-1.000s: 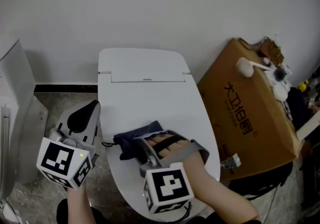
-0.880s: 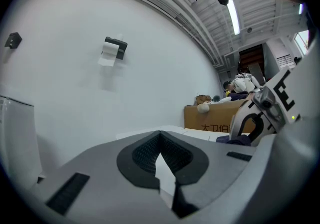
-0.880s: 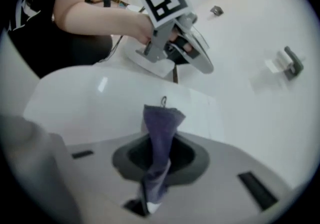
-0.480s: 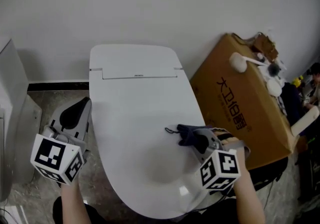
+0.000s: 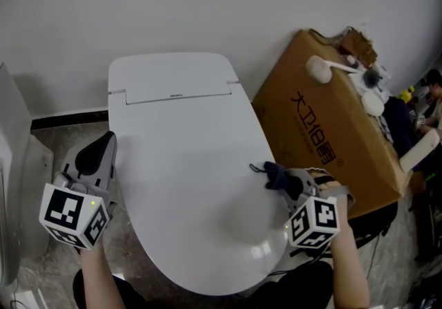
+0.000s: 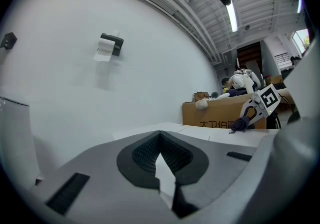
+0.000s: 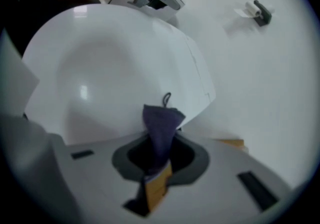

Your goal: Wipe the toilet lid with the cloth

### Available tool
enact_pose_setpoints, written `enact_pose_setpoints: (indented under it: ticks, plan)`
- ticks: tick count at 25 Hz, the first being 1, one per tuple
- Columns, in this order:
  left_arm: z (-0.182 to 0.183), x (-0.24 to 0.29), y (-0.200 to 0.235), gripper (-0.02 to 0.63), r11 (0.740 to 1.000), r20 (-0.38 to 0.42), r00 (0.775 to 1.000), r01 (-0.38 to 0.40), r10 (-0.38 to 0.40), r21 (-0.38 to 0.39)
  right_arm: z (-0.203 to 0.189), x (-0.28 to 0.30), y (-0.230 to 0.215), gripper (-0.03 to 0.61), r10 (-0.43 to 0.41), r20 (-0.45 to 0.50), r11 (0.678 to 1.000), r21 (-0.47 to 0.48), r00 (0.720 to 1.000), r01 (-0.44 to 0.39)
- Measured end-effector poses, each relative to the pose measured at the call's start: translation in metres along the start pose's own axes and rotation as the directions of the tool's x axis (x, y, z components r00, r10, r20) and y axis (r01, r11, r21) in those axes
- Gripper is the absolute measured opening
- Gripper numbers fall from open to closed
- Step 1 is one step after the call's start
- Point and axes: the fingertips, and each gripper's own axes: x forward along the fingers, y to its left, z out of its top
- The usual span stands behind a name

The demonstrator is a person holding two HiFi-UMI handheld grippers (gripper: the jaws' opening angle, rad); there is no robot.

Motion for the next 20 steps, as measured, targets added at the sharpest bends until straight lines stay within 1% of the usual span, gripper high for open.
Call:
enact_pose_setpoints:
  ticks: [4, 20]
  plan:
    - [-0.002, 0.002, 0.001, 0.017, 1.000, -0.005, 1.000, -0.001, 0.001, -0.001, -0.008, 0.002, 0.007, 0.063, -0.002, -0.010, 1.000, -0.004, 1.000, 0.002]
    - [0.002, 0.001, 0.002, 0.017, 1.000, 0.007, 1.000, -0.023, 0.022, 0.008, 0.022, -0.003, 0.020, 0.063, -0.001, 0.024, 0.999, -0.050, 1.000, 0.002]
